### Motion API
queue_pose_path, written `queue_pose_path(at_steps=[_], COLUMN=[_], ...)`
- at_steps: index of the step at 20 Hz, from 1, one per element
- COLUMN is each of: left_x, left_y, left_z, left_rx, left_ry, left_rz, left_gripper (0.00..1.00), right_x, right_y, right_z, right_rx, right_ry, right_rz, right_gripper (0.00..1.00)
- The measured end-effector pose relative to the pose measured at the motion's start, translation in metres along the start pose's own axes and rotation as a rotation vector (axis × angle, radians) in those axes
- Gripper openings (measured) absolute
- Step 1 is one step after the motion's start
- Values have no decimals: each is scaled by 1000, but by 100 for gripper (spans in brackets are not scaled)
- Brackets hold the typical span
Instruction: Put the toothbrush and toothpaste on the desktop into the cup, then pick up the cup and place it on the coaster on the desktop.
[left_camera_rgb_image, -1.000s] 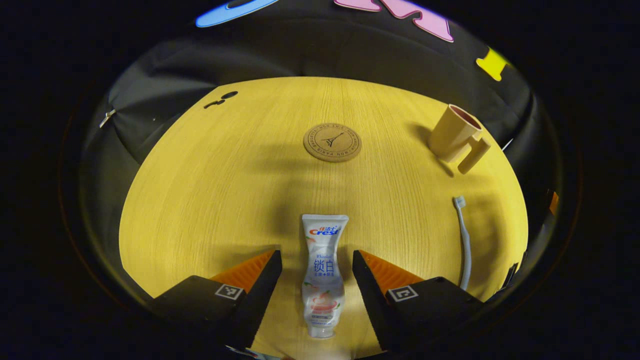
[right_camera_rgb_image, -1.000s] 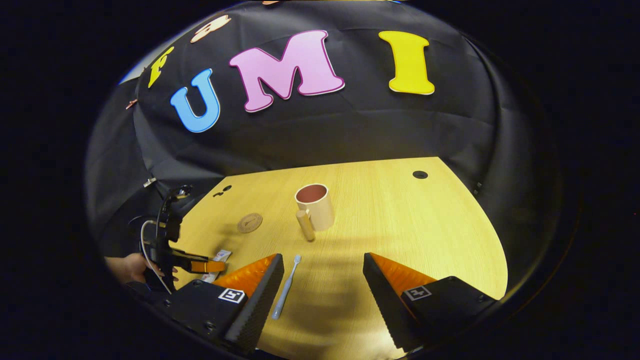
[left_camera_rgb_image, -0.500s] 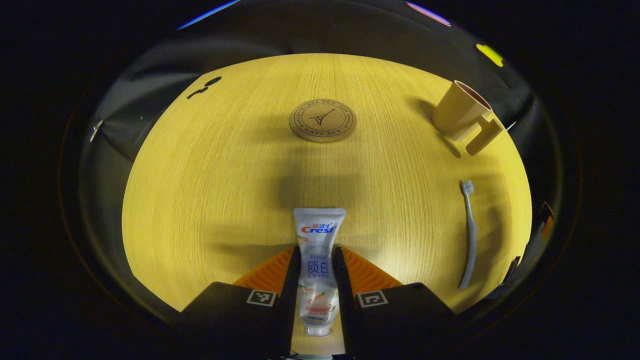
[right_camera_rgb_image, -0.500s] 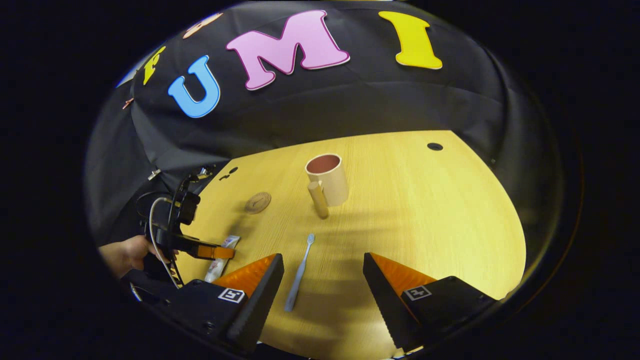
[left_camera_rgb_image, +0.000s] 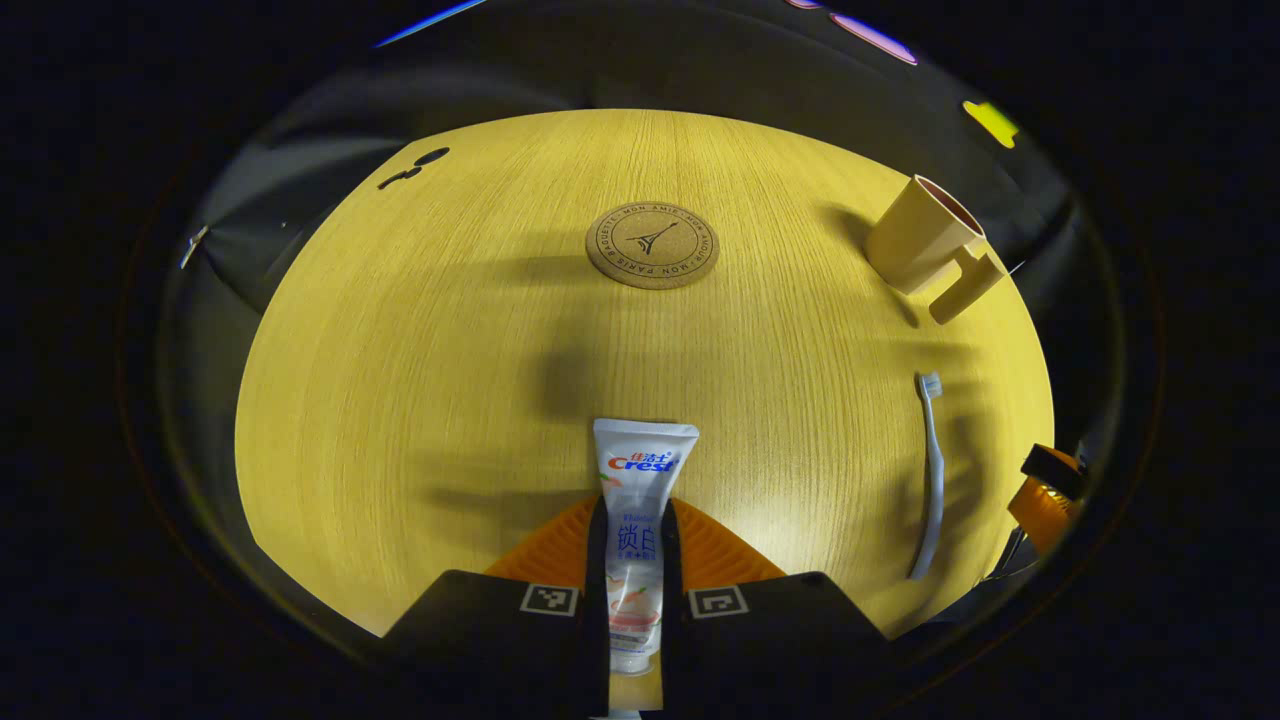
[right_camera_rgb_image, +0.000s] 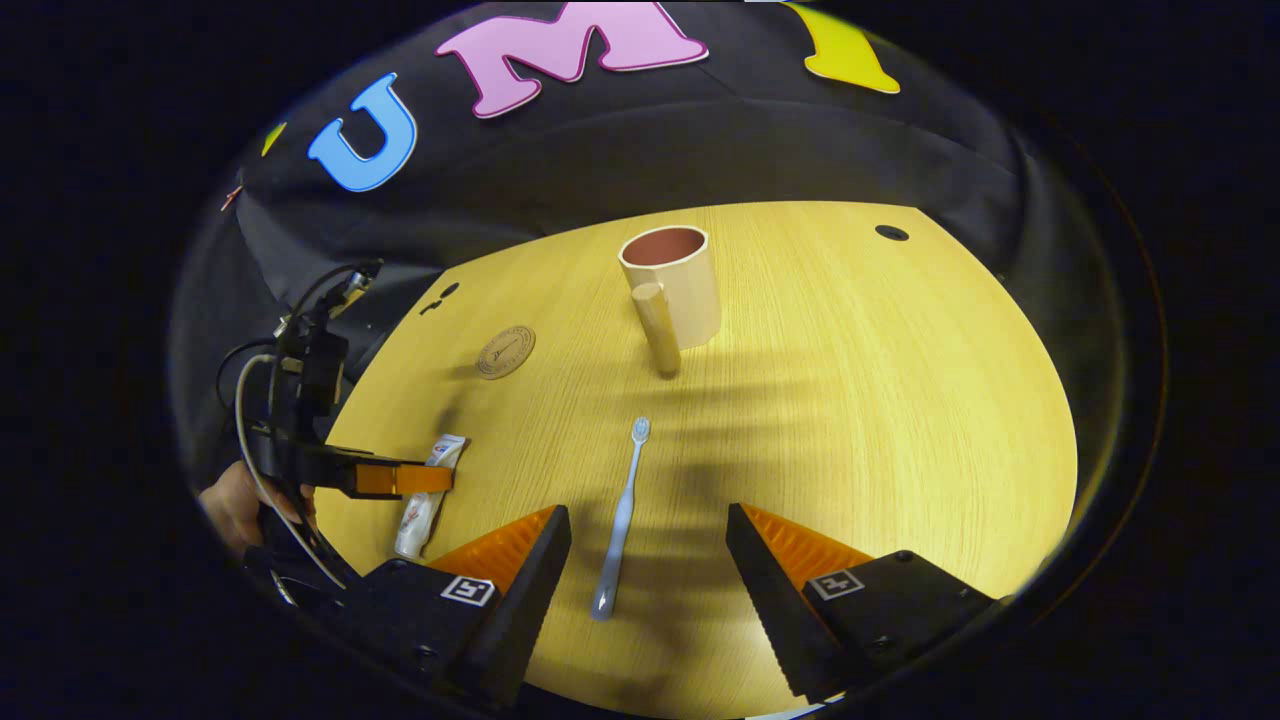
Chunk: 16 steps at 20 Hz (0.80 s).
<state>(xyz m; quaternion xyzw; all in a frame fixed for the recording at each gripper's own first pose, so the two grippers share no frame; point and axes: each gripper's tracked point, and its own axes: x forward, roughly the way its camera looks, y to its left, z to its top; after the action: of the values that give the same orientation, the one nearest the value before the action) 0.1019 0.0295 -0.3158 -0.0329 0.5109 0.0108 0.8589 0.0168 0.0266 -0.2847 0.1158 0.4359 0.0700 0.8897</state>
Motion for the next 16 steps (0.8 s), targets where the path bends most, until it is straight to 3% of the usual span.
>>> queue_pose_path(at_steps=[1, 6, 7, 9, 12, 13, 14, 15, 16], left_x=[0, -2, -2, -3, -2, -2, -3, -2, -2], left_y=[0, 1, 1, 1, 1, 2, 2, 2, 1], left_z=[-1, -1, -1, -1, -1, -1, -1, -1, -1], left_rx=[0, -23, -34, -57, -80, -80, -78, -75, -71], left_ry=[-6, -30, -36, -45, -54, -55, -55, -54, -53], left_rz=[-9, -57, -67, -85, -101, -104, -106, -108, -109], left_gripper=[26, 26, 26, 26, 26, 26, 26, 31, 26], right_x=[5, 37, 43, 54, 64, 66, 66, 67, 65], right_y=[3, 16, 17, 23, 20, 17, 15, 15, 15], right_z=[-1, -10, -13, -17, -27, -33, -29, -28, -31], right_rx=[1, -45, -58, -51, -76, -81, -87, -86, -93], right_ry=[11, 86, 103, 118, 166, 187, 176, 178, 187], right_rz=[-8, -63, -80, -96, -133, -147, -162, -170, -184], right_gripper=[96, 96, 94, 77, 75, 81, 70, 69, 66])
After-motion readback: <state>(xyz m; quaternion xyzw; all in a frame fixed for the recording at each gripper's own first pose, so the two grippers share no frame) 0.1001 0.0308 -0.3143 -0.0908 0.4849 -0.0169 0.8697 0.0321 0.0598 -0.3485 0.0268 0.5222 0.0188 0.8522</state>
